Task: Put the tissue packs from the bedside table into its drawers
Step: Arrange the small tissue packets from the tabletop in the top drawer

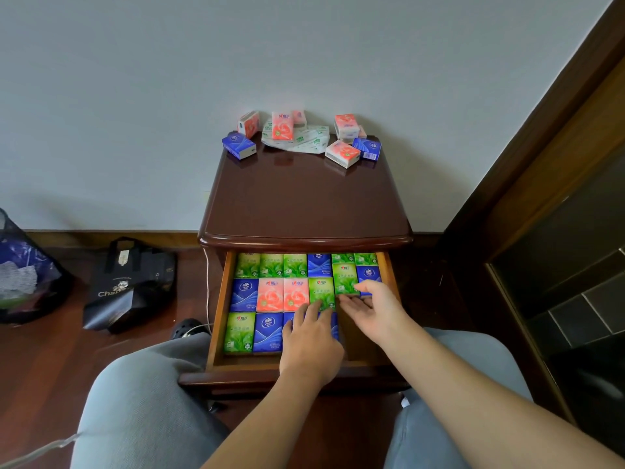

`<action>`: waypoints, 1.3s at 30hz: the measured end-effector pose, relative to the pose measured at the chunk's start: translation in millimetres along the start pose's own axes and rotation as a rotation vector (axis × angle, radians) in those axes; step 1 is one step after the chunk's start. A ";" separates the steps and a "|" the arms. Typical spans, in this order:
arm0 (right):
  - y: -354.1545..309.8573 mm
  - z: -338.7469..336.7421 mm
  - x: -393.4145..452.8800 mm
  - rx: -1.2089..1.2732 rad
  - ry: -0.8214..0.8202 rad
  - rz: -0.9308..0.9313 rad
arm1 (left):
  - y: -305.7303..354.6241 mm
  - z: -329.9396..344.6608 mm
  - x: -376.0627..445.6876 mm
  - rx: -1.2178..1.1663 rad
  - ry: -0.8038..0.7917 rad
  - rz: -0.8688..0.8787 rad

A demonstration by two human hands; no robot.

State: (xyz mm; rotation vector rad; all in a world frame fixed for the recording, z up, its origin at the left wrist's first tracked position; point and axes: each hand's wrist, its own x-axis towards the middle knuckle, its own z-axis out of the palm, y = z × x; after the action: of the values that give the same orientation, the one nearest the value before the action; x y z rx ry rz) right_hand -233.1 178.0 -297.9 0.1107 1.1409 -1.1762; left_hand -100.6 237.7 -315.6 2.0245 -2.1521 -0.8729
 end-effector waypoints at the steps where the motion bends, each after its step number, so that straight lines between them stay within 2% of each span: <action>1: -1.2 1.4 2.8 -0.006 -0.002 -0.002 | 0.0 -0.2 -0.2 0.001 -0.001 -0.001; 12: -20.7 19.5 19.6 -0.202 0.010 -0.074 | 0.3 -0.6 0.5 0.003 -0.013 0.000; 18: -20.5 21.6 9.3 -0.215 0.065 -0.056 | 1.5 -1.4 -0.3 -0.018 0.029 0.003; 21: -27.4 29.8 -8.1 -0.445 0.140 -0.033 | 3.0 -12.4 2.3 -0.004 0.239 0.029; 24: -44.2 49.1 -25.3 -0.730 0.108 -0.040 | -2.6 -43.0 22.0 -0.018 0.504 0.061; 26: -54.1 63.5 -29.8 -0.907 0.066 -0.195 | -10.6 -73.1 40.6 -0.049 0.652 0.077; 28: -60.8 76.2 -29.2 -1.106 0.024 -0.480 | -21.8 -103.7 60.3 -0.028 0.729 0.108; 30: -63.7 87.7 -26.1 -1.251 -0.062 -0.753 | -35.4 -128.1 79.8 0.031 0.678 0.107; 32: -61.5 97.8 -13.3 -1.298 -0.163 -0.885 | -52.5 -145.0 98.0 0.098 0.525 0.034; 35: -50.5 114.0 18.1 -1.357 -0.248 -0.952 | -76.1 -154.0 119.3 0.181 0.320 -0.072; 39: -39.5 155.3 60.3 -1.285 -0.202 -0.968 | -85.9 -151.2 143.6 0.247 0.317 -0.110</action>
State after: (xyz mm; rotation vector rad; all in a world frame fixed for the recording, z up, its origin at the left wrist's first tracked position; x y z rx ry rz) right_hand -167.7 27.1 -250.1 -1.6445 1.6087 -0.9703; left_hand 20.0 51.8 -273.7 2.2284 -2.0702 -0.2746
